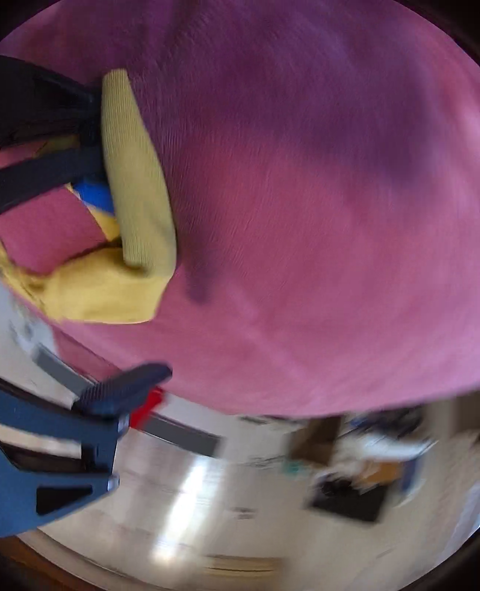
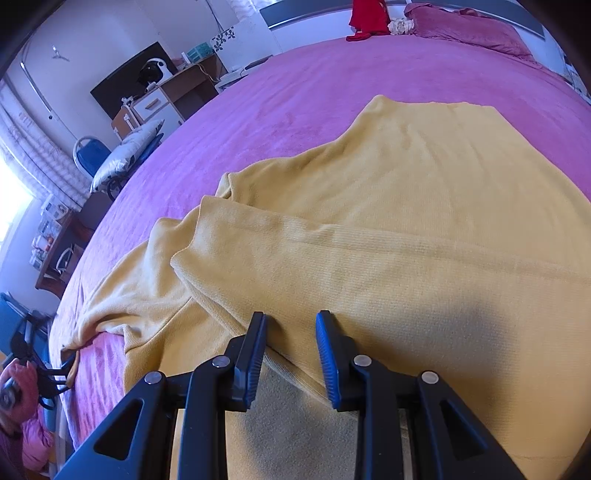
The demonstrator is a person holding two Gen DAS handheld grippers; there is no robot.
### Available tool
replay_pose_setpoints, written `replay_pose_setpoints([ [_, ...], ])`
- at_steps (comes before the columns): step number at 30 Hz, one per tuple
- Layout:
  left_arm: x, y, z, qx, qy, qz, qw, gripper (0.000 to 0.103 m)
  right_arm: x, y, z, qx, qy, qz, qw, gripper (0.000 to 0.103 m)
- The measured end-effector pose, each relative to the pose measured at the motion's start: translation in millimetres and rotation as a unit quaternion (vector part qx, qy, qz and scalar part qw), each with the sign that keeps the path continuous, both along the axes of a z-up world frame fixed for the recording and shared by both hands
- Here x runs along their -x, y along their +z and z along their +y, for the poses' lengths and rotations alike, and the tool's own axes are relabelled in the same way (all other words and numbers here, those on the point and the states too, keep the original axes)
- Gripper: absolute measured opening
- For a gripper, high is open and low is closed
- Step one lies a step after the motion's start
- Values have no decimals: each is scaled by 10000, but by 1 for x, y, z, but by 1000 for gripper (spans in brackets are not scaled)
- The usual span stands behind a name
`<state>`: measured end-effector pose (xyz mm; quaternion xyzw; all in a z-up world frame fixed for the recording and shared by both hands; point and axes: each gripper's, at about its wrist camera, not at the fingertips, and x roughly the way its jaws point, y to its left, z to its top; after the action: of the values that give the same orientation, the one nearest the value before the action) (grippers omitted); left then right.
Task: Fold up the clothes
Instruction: 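Grasp the yellow sweater sleeve with the left gripper and fold it across the body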
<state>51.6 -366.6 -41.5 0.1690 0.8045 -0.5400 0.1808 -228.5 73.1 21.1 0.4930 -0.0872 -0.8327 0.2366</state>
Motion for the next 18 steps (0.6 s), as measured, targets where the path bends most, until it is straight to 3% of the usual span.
replay_pose_setpoints([
  [1, 4, 6, -3, 194, -26, 56, 9998, 33, 0, 0, 1, 50, -21, -2, 10000, 28],
  [2, 8, 13, -6, 388, -52, 112, 9992, 24, 0, -1, 3, 109, -47, -12, 9999, 28],
  [5, 21, 31, -14, 967, -130, 278, 9948, 16, 2, 2, 11, 385, -181, -183, 9989, 27],
  [9, 45, 94, -33, 2121, 26, 1249, 9692, 16, 5, -3, 32, 1043, -498, -580, 9916, 28],
  [13, 72, 166, -26, 2775, -139, 2296, 9328, 16, 7, -11, 52, 1723, -766, -895, 9780, 27],
  [16, 105, 228, 10, 3237, -688, 3094, 8915, 16, 4, -12, 63, 2025, -933, -1003, 9697, 28],
  [18, 130, 260, 52, 3344, -1244, 3461, 8677, 16, -3, -9, 72, 2167, -1037, -1051, 9650, 31],
])
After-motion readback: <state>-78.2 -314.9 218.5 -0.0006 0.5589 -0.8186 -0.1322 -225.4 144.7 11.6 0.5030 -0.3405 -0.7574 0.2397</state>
